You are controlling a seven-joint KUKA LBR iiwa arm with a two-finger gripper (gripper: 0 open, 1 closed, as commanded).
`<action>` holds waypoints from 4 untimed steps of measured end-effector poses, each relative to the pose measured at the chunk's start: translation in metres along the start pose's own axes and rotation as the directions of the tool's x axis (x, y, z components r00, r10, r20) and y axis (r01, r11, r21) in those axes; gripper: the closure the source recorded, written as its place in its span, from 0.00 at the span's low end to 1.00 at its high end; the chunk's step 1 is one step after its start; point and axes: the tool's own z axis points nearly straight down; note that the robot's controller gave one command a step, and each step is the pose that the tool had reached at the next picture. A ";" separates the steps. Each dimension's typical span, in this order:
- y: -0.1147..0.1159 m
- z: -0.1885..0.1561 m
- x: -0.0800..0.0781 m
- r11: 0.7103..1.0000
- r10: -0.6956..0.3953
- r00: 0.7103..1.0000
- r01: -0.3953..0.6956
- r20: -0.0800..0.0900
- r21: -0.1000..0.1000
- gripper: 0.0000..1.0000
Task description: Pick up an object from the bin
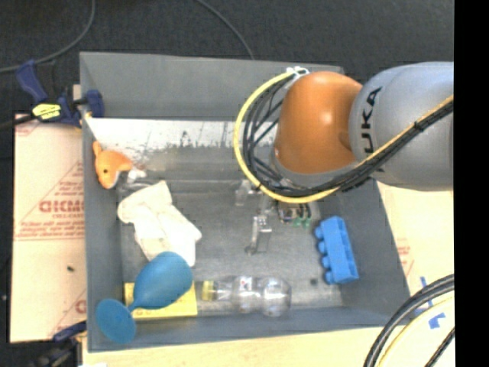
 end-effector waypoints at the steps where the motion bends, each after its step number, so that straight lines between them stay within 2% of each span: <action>1: 0.000 -0.005 -0.002 1.000 0.001 1.000 -0.001 0.008 -0.001 0.00; 2: -0.006 0.070 0.042 0.982 -0.191 0.982 0.191 0.006 0.001 0.00; 3: -0.008 0.060 0.073 0.973 -0.229 0.973 0.229 0.012 0.001 0.00; 4: -0.043 0.084 0.087 0.976 -0.218 0.976 0.218 0.004 0.001 0.00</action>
Offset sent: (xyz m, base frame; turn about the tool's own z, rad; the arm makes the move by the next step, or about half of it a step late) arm -0.0690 -0.0087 -0.1151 -0.3043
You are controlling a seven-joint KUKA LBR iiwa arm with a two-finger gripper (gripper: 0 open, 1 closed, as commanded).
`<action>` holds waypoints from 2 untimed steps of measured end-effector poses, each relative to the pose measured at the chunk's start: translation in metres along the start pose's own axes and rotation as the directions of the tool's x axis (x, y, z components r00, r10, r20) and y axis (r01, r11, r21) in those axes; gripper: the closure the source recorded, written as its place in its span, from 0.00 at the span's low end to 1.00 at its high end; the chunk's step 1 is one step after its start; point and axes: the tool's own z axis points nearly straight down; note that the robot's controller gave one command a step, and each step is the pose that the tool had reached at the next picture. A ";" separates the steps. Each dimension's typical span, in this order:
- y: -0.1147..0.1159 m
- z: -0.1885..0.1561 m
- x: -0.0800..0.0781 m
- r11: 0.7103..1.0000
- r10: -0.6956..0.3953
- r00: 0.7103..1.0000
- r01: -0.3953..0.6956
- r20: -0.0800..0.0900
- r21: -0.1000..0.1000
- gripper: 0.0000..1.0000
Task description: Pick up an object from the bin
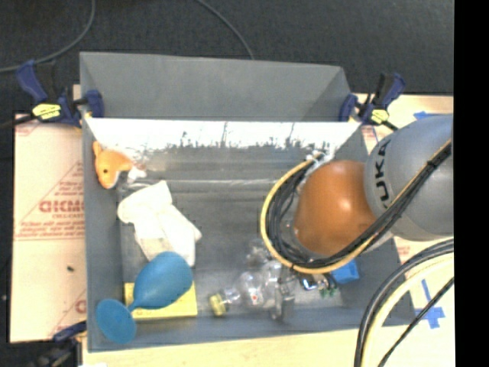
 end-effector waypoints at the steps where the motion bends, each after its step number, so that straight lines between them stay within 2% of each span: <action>1: 0.002 0.029 -0.006 0.997 -0.083 0.996 0.083 0.027 0.005 0.00; 2: -0.002 0.032 -0.001 0.991 0.131 0.991 -0.131 0.004 -0.001 1.00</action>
Offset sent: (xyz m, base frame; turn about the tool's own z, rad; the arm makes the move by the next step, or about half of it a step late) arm 0.0009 -0.0009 -0.0318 0.1316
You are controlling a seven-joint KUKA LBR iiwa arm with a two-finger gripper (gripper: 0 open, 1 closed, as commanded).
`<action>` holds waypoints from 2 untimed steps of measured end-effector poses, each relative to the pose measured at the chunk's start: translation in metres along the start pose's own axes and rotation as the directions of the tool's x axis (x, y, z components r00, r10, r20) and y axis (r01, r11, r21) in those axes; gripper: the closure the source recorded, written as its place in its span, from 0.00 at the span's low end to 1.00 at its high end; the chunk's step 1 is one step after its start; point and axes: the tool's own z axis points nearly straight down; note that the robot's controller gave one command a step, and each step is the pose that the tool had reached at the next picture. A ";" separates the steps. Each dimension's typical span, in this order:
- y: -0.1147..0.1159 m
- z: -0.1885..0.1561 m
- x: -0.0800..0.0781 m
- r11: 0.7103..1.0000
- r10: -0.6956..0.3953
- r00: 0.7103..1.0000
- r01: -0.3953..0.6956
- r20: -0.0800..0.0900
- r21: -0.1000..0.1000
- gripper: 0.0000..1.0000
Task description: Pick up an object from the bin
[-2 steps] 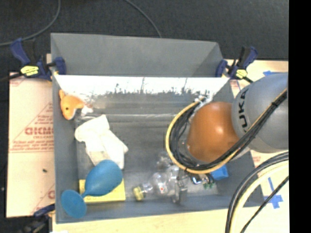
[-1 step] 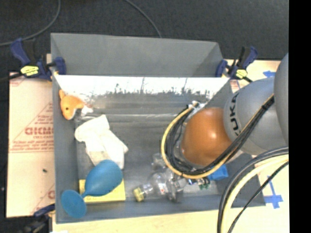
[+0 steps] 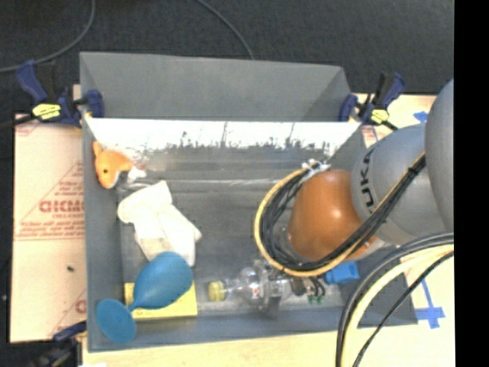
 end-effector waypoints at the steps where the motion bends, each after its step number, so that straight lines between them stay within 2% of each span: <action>1: 0.000 0.000 0.000 1.000 0.000 1.000 0.000 0.000 0.000 1.00; 2: 0.000 -0.001 0.000 1.000 0.000 1.000 0.000 0.000 0.000 1.00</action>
Offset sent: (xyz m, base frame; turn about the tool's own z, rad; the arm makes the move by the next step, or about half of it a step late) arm -0.0001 0.0000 0.0138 0.0000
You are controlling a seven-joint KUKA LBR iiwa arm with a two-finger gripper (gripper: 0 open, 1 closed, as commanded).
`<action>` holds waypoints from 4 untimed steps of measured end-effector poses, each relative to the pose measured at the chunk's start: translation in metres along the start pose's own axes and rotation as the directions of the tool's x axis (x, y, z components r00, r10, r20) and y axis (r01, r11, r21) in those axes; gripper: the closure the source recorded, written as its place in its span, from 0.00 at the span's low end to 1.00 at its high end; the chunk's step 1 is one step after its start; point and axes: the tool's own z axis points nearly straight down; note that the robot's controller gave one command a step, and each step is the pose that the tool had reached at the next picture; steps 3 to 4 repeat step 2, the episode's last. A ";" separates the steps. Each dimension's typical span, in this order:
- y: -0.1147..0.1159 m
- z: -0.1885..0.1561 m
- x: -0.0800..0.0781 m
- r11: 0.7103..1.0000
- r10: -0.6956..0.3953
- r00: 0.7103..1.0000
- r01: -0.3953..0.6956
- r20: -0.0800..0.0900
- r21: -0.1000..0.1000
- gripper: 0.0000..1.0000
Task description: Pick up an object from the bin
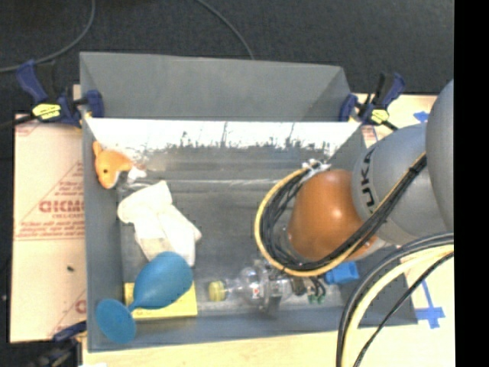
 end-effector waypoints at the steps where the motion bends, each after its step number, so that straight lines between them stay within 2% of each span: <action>1: 0.000 -0.008 0.001 1.000 0.000 1.000 0.000 -0.004 0.000 1.00; 2: 0.000 -0.021 0.001 1.000 0.000 1.000 0.000 -0.001 0.001 1.00; 4: 0.000 -0.021 0.001 1.000 0.000 1.000 0.000 -0.001 0.001 1.00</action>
Offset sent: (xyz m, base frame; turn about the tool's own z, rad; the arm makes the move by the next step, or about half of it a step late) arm -0.0002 -0.0001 0.0255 0.0000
